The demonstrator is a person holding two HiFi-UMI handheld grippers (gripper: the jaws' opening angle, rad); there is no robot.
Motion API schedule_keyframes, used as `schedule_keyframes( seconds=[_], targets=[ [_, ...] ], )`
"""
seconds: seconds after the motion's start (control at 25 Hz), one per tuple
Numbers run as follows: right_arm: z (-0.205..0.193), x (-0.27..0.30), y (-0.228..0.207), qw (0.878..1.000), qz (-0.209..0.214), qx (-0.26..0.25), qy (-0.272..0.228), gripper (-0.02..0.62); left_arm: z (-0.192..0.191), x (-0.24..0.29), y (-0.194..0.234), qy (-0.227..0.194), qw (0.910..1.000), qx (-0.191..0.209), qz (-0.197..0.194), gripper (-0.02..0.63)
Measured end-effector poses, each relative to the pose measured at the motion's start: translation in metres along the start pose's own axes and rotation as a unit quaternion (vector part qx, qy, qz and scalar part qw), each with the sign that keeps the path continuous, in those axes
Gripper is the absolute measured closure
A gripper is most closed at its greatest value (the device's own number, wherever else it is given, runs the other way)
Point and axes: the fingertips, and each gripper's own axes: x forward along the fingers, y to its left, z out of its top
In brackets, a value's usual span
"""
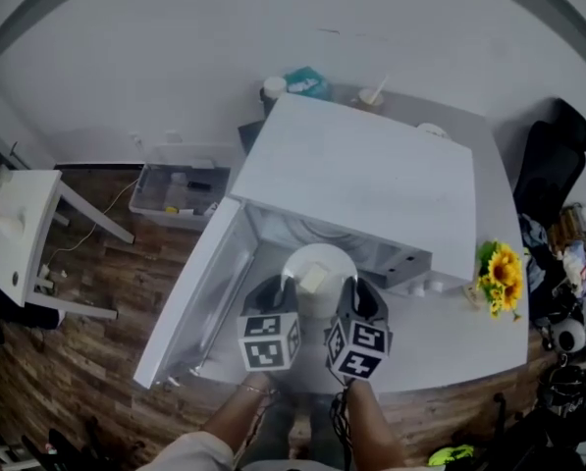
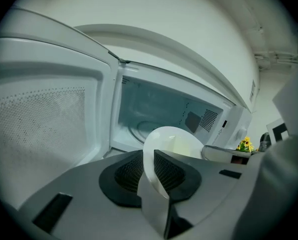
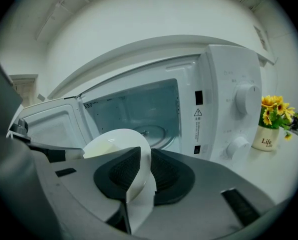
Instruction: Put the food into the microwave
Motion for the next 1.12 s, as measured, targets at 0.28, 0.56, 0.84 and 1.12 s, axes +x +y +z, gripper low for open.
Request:
schedule_keyframes(
  seconds=[0.28, 0.56, 0.84, 1.12],
  targets=[
    [0.017, 0.018, 0.004, 1.0, -0.004, 0.006, -0.022, 0.505, 0.026, 0.019, 0.008, -0.025, 0.9996, 0.016, 0.001, 0.526],
    [0.03, 0.034, 0.011, 0.999, -0.002, 0.007, -0.04, 0.509, 0.039, 0.033, 0.017, -0.039, 0.9991, 0.012, 0.002, 0.526],
    [0.034, 0.049, 0.006, 0.998, -0.005, 0.005, -0.054, 0.511, 0.054, 0.05, 0.016, -0.057, 0.9982, 0.02, -0.001, 0.526],
    [0.034, 0.061, 0.002, 0.998, -0.004, 0.012, -0.064, 0.511, 0.059, 0.064, 0.016, -0.073, 0.9971, 0.019, -0.004, 0.526]
  ],
)
